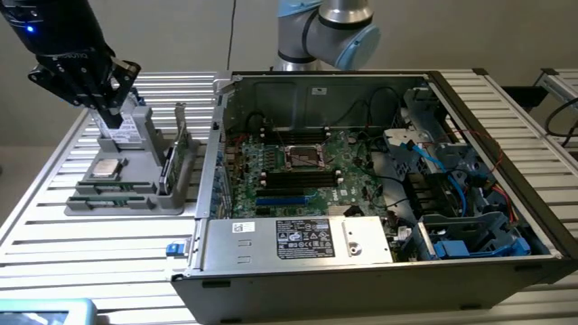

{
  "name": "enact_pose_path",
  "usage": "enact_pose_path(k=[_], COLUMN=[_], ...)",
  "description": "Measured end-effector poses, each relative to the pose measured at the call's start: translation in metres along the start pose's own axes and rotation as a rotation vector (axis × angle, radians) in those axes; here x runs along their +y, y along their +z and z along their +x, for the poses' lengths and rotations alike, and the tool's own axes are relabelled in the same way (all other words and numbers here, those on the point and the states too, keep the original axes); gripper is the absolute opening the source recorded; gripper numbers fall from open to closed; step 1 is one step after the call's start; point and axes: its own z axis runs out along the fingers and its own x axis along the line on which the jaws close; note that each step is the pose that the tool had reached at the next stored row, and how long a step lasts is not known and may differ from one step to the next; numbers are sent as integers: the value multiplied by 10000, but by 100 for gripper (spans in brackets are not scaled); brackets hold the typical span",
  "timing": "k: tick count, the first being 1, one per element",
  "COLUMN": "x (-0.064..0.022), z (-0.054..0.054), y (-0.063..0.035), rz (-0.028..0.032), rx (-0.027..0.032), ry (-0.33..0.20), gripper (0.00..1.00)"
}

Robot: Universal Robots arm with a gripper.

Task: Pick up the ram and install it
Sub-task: 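Reach for the ram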

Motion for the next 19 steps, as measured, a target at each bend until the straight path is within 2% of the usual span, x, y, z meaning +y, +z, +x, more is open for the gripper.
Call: enact_pose_path(k=[10, 16, 19], x=[-29, -24, 27], z=[322, 424, 449], y=[113, 151, 185], rz=[0, -3, 4], rx=[0, 2, 5], ry=[0, -82, -112], gripper=[11, 11, 11])
